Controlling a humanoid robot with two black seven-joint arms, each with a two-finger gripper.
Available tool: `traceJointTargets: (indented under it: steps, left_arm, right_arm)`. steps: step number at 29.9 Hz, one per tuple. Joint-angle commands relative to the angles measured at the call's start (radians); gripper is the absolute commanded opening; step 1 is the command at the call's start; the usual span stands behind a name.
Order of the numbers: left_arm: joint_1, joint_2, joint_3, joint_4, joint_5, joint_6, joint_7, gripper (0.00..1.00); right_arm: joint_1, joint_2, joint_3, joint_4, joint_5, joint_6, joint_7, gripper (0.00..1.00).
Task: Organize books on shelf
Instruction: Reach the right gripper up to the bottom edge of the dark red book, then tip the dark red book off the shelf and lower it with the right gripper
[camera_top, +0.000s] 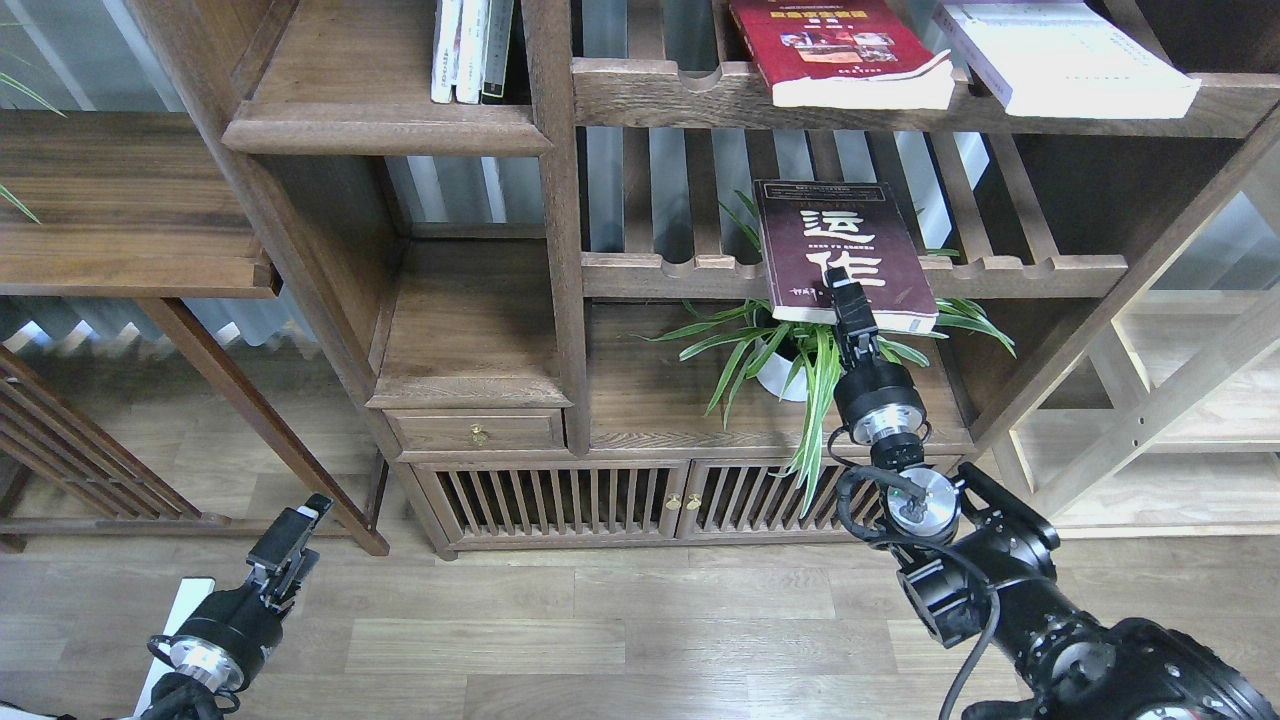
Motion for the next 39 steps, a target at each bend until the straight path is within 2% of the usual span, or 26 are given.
traceJointTargets:
  steps: [1,5,8,11,17,22,26,32,39]
  left_arm:
    - [0.018,0.001,0.0,0.002,-0.001,0.0,0.0,1.0]
    - [0.03,0.011,-0.001,0.002,-0.005,0.0,0.0,1.0]
    - [0.03,0.02,-0.001,0.002,-0.011,0.0,-0.001,1.0]
    - [0.03,0.021,-0.001,0.003,-0.014,0.0,-0.001,1.0]
    - [0.03,0.021,-0.001,0.003,-0.014,0.0,-0.001,1.0]
    - [0.03,0.021,-0.001,0.005,-0.016,0.0,-0.001,1.0]
    - [0.03,0.024,-0.001,0.006,-0.019,0.0,-0.001,1.0]
    - [0.032,0.027,-0.001,0.005,-0.019,0.0,0.0,1.0]
    - [0.03,0.027,0.0,0.005,-0.019,0.0,0.0,1.0]
  right_arm:
    - [0.016,0.0,-0.001,-0.017,0.0,-0.003,0.0,0.98]
    - [0.027,0.0,-0.001,-0.017,0.002,-0.005,0.0,0.88]
    - [0.028,0.0,0.003,-0.017,0.003,-0.005,0.003,0.75]
    - [0.027,0.0,0.007,-0.017,0.002,-0.005,0.008,0.57]
    - [0.016,0.0,0.003,-0.017,0.002,-0.002,0.009,0.34]
    - [0.01,0.0,-0.001,-0.009,0.0,0.024,0.009,0.23]
    - [0.001,0.0,-0.004,-0.006,-0.005,0.094,0.009,0.14]
    - [-0.018,0.0,-0.039,-0.003,-0.009,0.094,0.003,0.04]
    - [-0.074,0.0,-0.046,0.035,-0.011,0.094,0.0,0.04]
